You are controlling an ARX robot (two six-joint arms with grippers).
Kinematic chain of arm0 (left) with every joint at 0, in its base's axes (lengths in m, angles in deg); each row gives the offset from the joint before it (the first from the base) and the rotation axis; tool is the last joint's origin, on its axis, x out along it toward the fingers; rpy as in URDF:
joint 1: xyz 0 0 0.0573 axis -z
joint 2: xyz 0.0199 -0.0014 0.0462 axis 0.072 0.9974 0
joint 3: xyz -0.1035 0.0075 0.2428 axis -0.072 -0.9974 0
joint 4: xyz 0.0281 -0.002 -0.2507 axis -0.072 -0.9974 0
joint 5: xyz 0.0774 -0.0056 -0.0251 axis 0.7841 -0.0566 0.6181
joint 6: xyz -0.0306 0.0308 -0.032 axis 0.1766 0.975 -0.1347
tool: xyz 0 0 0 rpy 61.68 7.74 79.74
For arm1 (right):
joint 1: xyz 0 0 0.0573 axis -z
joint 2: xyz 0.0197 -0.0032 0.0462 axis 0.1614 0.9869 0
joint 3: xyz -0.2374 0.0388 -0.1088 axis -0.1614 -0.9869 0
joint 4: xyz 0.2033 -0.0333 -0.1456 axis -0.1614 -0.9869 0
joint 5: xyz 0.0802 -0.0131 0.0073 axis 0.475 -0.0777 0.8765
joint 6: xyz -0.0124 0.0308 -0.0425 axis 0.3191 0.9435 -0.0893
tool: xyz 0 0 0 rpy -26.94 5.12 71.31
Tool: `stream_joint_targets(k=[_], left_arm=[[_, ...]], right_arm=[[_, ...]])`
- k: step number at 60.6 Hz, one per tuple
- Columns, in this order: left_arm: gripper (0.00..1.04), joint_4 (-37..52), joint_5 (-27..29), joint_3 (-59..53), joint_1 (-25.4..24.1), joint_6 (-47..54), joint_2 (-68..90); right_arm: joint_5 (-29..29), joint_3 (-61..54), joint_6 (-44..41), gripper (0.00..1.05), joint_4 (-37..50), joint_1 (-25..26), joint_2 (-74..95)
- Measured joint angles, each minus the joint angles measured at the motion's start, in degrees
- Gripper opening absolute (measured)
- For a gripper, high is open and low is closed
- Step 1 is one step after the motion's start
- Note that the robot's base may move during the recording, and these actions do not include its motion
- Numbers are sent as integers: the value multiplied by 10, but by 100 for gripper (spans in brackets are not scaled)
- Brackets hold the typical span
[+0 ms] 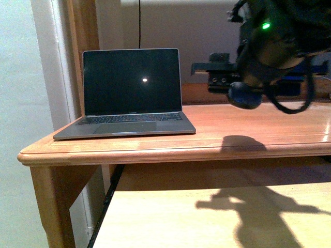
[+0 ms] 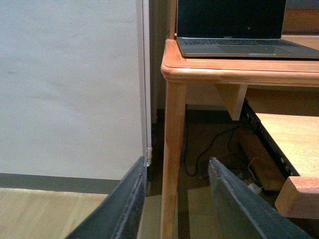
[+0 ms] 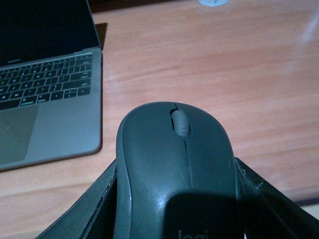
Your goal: Place mouse
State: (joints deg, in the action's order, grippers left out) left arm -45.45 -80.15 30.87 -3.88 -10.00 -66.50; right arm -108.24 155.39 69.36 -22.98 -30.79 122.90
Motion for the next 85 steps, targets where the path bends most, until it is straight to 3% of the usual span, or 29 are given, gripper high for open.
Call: stream_joint_targets(k=[19, 35, 46, 48, 65, 72, 85], left_arm=[[98, 0, 0, 0, 0, 0, 0], [97, 0, 0, 0, 0, 0, 0], [97, 0, 0, 0, 0, 0, 0], [97, 0, 0, 0, 0, 0, 0], [97, 0, 0, 0, 0, 0, 0], [97, 0, 0, 0, 0, 0, 0], [97, 0, 0, 0, 0, 0, 0]], right_arm=[[-109, 247, -64, 57, -37, 5, 221], [-133, 360, -127, 58, -32, -2, 335], [-128, 340, -141, 92, 17, -3, 338], [-119, 316, -141, 99, 36, -2, 326], [56, -78, -80, 97, 250, 79, -4], [152, -256, -81, 97, 289, 136, -151], [355, -535, -123, 97, 269, 278, -361]])
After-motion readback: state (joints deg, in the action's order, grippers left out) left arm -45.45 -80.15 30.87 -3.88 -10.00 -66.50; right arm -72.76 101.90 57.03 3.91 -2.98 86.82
